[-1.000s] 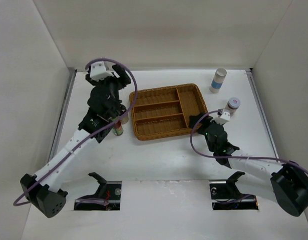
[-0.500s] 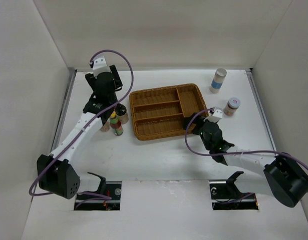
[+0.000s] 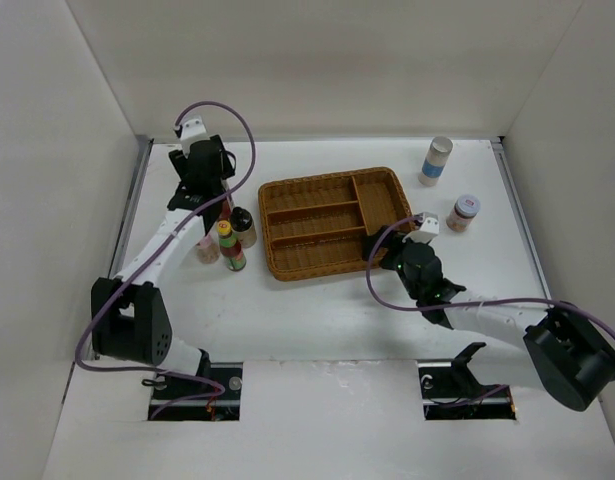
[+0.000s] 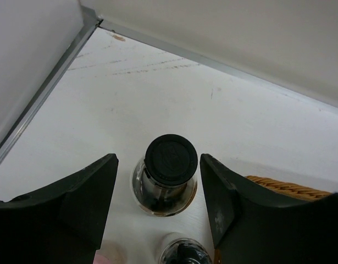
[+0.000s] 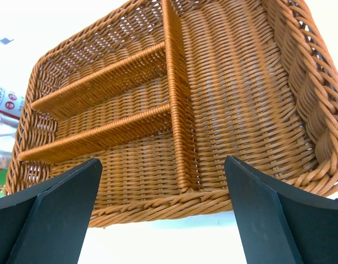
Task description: Organize the condiment bottles
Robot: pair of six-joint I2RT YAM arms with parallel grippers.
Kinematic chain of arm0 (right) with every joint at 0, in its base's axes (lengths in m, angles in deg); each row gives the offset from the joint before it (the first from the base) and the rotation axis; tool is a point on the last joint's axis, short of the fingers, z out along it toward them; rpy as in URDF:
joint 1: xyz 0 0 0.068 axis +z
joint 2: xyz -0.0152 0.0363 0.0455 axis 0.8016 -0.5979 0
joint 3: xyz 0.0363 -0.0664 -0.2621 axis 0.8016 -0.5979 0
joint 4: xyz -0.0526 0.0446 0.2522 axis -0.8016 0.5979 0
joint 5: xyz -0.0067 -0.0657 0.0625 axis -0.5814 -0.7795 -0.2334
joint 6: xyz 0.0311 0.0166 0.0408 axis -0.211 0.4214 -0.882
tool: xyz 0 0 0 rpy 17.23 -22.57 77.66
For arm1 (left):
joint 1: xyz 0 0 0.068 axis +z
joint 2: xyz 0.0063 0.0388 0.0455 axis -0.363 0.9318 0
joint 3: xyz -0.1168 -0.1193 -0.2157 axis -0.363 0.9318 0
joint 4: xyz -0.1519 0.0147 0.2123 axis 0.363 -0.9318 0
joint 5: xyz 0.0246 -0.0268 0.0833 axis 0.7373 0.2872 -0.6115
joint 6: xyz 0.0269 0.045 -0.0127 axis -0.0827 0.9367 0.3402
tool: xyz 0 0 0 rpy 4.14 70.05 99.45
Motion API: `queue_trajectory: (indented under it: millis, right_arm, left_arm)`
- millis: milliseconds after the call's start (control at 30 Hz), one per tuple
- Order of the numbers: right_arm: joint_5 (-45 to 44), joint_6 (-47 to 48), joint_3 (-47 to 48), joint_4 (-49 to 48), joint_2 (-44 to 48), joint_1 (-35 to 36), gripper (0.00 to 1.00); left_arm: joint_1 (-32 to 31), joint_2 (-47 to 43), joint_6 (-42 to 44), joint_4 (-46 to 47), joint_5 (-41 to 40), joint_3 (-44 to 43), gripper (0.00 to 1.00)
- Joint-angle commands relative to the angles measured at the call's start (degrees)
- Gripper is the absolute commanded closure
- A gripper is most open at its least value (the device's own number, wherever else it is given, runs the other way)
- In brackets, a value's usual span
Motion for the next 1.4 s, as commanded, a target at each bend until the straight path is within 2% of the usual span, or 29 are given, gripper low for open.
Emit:
queue_trajectory:
  millis: [0, 133, 233, 433, 600, 700, 1067, 1367]
  right_arm:
    - [1.46, 0.84, 2.8, -3.57, -0.66, 0.67, 0.0]
    - [1.55, 0.93, 2.63, -3.57, -0.31, 1.11, 0.0]
    - [1.99, 0.75, 2.72, -3.57, -0.49, 1.11, 0.0]
    - [2.17, 0.84, 2.89, -3.57, -1.36, 1.2, 0.0]
    - [2.17, 1.19, 3.16, -3.65, -1.54, 1.2, 0.0]
    - [2.61, 1.02, 3.68, -3.48, -2.86, 1.2, 0.0]
    - [2.43, 1.46, 3.51, -3.74, -2.33, 1.55, 0.0]
    - [2.7, 1.11, 3.42, -4.0, -3.03, 1.55, 0.0]
  left_arm:
    - [0.25, 0.62, -0.1, 2.2, 1.89, -3.1, 0.41]
    - [0.43, 3.96, 0.16, 2.12, 1.54, -5.38, 0.43]
    - [0.61, 5.28, 1.13, 2.64, 0.58, -6.36, 0.48]
    - [0.17, 6.16, 2.53, 2.21, -1.36, -7.24, 0.63]
    - [-0.62, 4.32, 4.29, 4.05, -6.01, -5.74, 0.81]
    - [-0.89, 2.74, 6.31, 5.19, -7.16, -6.7, 0.86]
    - [-2.11, 2.03, 8.25, 6.07, -5.49, -17.78, 0.87]
    - [-9.31, 2.64, 7.55, 6.6, -0.84, -20.94, 0.87]
